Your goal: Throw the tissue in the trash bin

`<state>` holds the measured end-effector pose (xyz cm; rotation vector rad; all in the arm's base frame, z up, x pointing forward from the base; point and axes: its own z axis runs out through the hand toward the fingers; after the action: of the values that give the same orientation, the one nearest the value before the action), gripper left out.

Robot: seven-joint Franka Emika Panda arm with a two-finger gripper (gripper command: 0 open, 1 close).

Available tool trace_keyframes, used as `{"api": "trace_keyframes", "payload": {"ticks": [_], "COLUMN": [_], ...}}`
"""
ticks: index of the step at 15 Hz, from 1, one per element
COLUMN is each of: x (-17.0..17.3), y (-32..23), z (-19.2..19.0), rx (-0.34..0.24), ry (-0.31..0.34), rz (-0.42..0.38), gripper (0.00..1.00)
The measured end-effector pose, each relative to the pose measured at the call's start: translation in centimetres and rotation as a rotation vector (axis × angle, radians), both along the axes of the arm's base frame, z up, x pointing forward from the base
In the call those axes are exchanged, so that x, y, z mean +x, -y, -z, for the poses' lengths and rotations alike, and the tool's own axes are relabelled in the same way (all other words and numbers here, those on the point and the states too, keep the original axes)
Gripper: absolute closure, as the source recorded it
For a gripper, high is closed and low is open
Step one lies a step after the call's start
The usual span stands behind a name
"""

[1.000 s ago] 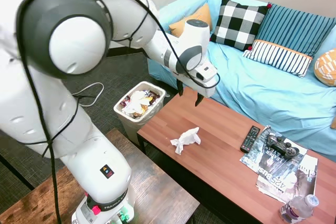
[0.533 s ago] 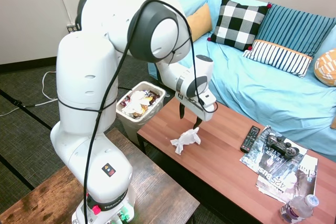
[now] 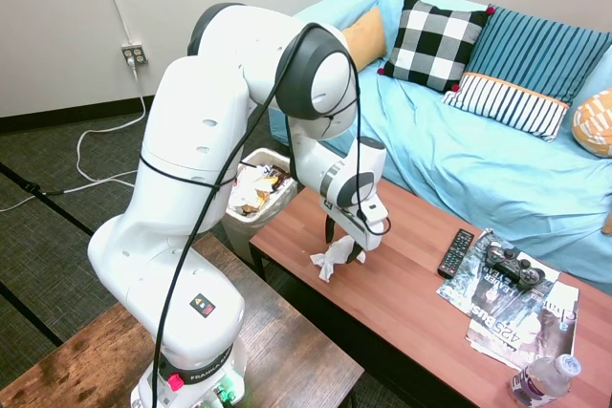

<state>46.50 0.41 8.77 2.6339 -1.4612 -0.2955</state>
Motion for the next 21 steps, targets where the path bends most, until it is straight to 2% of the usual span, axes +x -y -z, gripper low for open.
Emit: {"api": "trace_keyframes", "payload": {"ticks": [9, 21], "x": [0.22, 0.26], "y": [-0.13, -0.31], "z": [0.65, 0.55], "rx": [0.051, 0.077], "ry": [0.037, 0.069], "rz": [0.018, -0.003], "gripper": [1.0, 1.0]}}
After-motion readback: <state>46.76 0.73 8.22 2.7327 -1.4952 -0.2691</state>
